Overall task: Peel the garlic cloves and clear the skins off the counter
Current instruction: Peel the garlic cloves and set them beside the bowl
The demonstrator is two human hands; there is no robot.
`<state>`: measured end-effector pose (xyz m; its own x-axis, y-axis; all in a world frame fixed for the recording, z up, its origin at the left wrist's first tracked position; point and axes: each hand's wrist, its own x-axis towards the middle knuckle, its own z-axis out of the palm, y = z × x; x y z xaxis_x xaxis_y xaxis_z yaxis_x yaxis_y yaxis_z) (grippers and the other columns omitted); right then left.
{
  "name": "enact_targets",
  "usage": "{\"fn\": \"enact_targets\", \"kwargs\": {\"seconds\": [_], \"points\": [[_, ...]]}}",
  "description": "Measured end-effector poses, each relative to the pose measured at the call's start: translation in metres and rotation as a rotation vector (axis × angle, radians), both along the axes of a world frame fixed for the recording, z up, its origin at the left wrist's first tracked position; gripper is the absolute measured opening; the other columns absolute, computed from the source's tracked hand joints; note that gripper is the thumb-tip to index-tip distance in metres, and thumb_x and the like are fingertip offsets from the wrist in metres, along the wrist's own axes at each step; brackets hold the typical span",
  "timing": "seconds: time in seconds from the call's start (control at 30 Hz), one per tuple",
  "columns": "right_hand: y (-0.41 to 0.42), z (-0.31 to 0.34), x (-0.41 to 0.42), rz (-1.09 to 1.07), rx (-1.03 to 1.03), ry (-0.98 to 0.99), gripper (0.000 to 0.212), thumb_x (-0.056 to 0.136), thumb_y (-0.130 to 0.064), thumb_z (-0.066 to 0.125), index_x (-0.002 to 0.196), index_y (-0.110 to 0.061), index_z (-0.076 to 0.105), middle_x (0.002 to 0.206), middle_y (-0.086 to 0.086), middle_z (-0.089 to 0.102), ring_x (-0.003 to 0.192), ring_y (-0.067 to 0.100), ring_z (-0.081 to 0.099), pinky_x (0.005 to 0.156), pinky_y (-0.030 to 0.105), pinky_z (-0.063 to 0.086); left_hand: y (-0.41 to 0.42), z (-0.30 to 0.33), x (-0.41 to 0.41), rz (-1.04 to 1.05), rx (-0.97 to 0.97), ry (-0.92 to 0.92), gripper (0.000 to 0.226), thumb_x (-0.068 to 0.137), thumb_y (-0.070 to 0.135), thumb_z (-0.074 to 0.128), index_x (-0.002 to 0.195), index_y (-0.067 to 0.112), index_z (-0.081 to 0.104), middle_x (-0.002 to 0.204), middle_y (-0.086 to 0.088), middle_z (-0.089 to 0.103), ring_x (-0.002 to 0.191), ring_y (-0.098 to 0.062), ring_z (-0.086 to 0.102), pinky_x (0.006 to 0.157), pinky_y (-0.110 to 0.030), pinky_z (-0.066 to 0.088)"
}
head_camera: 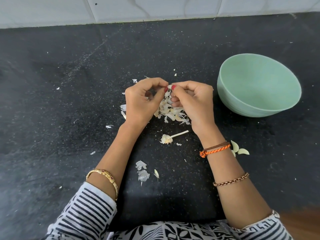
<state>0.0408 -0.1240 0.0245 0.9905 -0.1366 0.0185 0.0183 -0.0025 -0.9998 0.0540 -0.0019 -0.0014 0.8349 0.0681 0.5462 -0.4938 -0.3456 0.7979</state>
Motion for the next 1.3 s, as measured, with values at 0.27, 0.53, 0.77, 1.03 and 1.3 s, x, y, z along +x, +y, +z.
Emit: {"fn": "enact_targets", "kwargs": {"seconds": [0.27,0.53,0.77,1.03,1.3], "points": [[-0.001,-0.006,0.003,0.007,-0.053,-0.053,0.011,0.085,0.003,0.062,0.092,-0.003,0.068,0.071,0.006,0.066,0.058,0.006,0.063,0.056,0.016,0.051,-0.001,0.001,0.0,-0.029,-0.142,0.14,0.023,0.078,0.0,0.063,0.084,0.022,0.064,0.075,0.014,0.066,0.07,0.003,0.06,0.063,-0.013,0.047],[-0.001,-0.014,0.008,-0.1,-0.275,-0.252,0.009,0.081,0.001,0.066,0.089,-0.002,0.07,0.072,-0.005,0.065,0.064,0.013,0.066,0.064,0.026,0.056,-0.001,0.01,-0.001,-0.144,-0.43,0.385,0.02,0.08,-0.006,0.066,0.085,0.013,0.061,0.067,0.01,0.071,0.066,-0.001,0.065,0.068,-0.019,0.053],[-0.001,-0.019,0.008,-0.139,-0.443,-0.406,0.008,0.08,0.002,0.065,0.085,-0.002,0.07,0.076,-0.009,0.063,0.062,-0.005,0.059,0.062,0.011,0.05,0.0,0.015,-0.002,-0.186,-0.489,0.493,0.021,0.08,-0.006,0.064,0.09,0.013,0.06,0.067,0.009,0.071,0.064,-0.002,0.065,0.062,-0.017,0.05],[0.0,-0.021,0.007,-0.121,-0.557,-0.489,0.008,0.08,0.0,0.062,0.082,-0.002,0.069,0.075,-0.008,0.063,0.066,0.01,0.063,0.06,0.031,0.054,0.001,0.016,-0.001,-0.201,-0.607,0.588,0.024,0.081,-0.011,0.059,0.089,0.012,0.058,0.064,0.004,0.07,0.056,-0.004,0.061,0.055,-0.016,0.046],[-0.001,-0.02,0.008,-0.102,-0.465,-0.466,0.011,0.078,0.005,0.062,0.08,-0.002,0.07,0.075,-0.009,0.064,0.067,0.011,0.064,0.059,0.025,0.054,-0.001,0.016,0.002,-0.218,-0.795,0.639,0.031,0.079,-0.017,0.055,0.085,0.012,0.049,0.061,-0.001,0.069,0.052,-0.008,0.055,0.054,-0.016,0.045]]}}
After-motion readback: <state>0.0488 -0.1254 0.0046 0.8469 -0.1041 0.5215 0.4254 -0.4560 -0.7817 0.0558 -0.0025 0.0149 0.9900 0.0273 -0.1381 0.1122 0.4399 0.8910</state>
